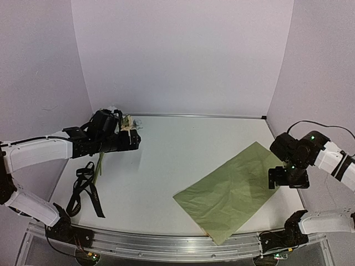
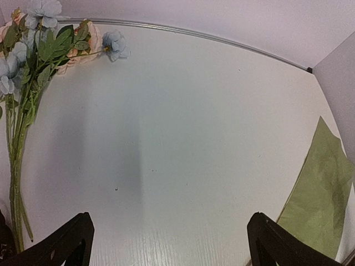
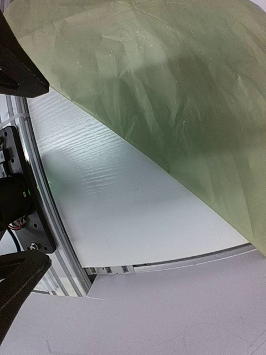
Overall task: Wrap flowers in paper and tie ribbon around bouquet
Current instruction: Move the folded wrapping paper to the center of the board.
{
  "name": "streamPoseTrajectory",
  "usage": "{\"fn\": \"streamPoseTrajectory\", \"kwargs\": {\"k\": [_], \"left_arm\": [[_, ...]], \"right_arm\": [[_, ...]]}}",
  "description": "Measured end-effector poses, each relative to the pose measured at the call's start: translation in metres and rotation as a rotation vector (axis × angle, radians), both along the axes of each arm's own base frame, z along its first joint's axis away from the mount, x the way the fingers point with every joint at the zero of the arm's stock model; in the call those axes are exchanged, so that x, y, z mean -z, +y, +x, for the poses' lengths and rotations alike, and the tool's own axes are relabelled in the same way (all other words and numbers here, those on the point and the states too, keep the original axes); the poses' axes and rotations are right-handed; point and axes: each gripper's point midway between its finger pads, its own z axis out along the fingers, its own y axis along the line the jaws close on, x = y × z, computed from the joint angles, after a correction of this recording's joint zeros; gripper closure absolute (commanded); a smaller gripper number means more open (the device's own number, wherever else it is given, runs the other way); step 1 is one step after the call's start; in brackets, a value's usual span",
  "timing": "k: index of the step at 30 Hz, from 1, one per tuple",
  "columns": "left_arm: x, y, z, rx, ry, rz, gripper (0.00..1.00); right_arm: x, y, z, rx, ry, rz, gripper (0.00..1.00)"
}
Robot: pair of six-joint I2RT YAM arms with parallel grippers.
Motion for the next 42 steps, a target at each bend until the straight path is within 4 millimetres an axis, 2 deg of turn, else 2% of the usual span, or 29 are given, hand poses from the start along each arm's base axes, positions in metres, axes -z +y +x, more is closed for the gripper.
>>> {"fn": "streamPoseTrajectory", "kwargs": {"k": [5, 8, 12, 16, 21, 26, 31, 35, 42], "left_arm": [[-0.004, -0.016, -0.003, 0.079, 0.001, -0.047, 0.0], [0.0, -0.03, -0.004, 0.131, 0.029, -0.074, 0.0], [0.018, -0.057, -0.002, 0.218, 0.09, -0.115, 0.0], [0.045, -0.079, -0.006, 0.294, 0.175, -0.14, 0.0], [0.068, -0.102, -0.012, 0.359, 0.25, -0.175, 0.0], [0.077, -0.114, -0.018, 0.39, 0.291, -0.213, 0.0], [0.074, -0.119, -0.018, 0.391, 0.294, -0.251, 0.0], [0.078, -0.117, -0.02, 0.379, 0.299, -0.267, 0.0], [0.096, -0.109, -0.027, 0.341, 0.345, -0.261, 0.01]], "right_arm": [[0.006, 0.002, 0.0, 0.007, 0.042, -0.011, 0.02], [0.013, 0.001, -0.003, 0.036, 0.076, -0.001, 0.02], [0.034, -0.004, -0.017, 0.144, 0.17, 0.046, 0.02], [0.058, -0.005, -0.027, 0.262, 0.229, 0.113, 0.02], [0.082, 0.001, -0.028, 0.373, 0.256, 0.204, 0.02], [0.104, 0.012, -0.02, 0.406, 0.246, 0.286, 0.02], [0.121, 0.025, -0.006, 0.402, 0.212, 0.368, 0.02], [0.127, 0.036, 0.01, 0.388, 0.187, 0.428, 0.02], [0.13, 0.064, 0.04, 0.363, 0.252, 0.523, 0.02]]}}
